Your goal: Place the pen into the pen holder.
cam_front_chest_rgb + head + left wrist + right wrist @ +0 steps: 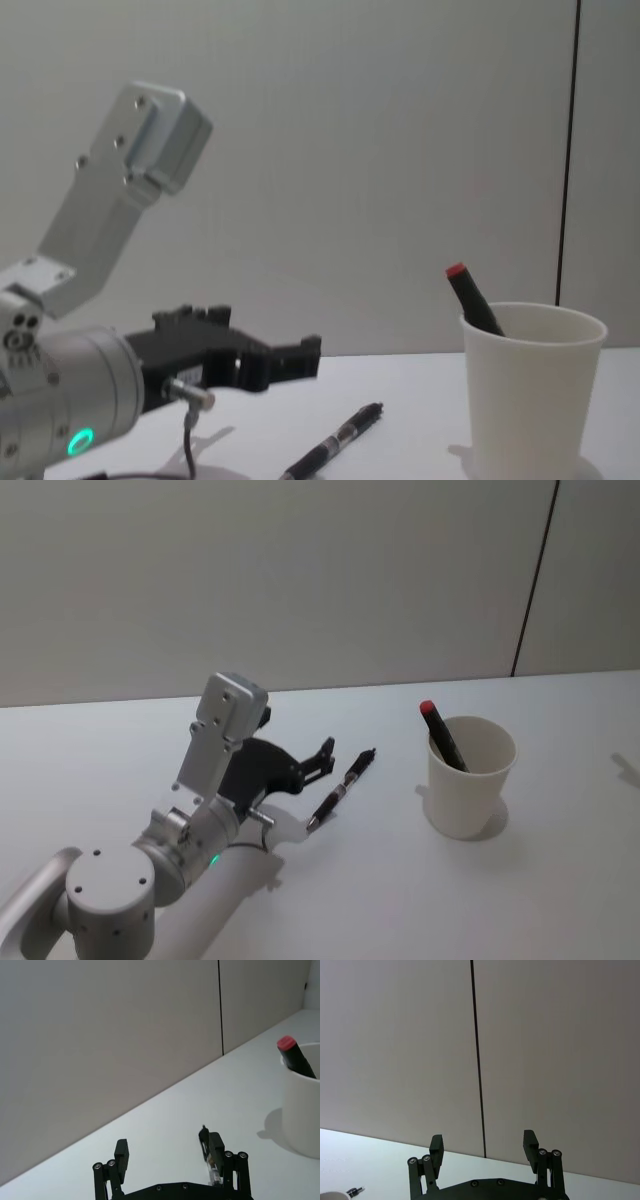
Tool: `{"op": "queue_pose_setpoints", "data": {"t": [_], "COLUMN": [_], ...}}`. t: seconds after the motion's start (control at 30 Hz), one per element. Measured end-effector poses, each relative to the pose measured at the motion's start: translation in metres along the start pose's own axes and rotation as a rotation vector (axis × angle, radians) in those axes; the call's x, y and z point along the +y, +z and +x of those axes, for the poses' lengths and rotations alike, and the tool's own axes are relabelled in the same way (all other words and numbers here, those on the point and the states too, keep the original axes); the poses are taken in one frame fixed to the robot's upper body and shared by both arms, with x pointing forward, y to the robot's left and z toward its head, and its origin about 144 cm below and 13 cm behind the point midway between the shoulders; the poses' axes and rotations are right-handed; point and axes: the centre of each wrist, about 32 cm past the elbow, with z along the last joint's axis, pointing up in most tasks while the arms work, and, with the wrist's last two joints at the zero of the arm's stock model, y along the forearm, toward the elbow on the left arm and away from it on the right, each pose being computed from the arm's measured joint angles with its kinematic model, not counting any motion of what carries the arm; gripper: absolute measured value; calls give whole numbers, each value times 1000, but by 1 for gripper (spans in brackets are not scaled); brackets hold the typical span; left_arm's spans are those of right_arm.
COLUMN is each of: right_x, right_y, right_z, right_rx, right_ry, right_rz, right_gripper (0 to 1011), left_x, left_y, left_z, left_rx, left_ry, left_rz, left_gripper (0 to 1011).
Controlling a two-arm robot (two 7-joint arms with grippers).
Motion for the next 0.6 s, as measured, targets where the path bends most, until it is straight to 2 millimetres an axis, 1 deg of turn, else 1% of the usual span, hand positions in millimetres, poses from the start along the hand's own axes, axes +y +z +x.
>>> {"op": "queue_pose_setpoints", "data": {"t": [0.33,0.6], "right_x": [-1,-1], "right_y": [0,0], "right_z": [1,1], "right_rx": [0,0], "right_ry": [-1,-2], "right_rz": [-1,-2], "right_gripper": [1002,1002], "left_x": [4,2], "left_y": [-11,-12], "left_z": [-10,-19], "left_rx": [29,22], "left_ry": [-25,-37], "left_rz": [75,103], "left_gripper": [1001,1001]}}
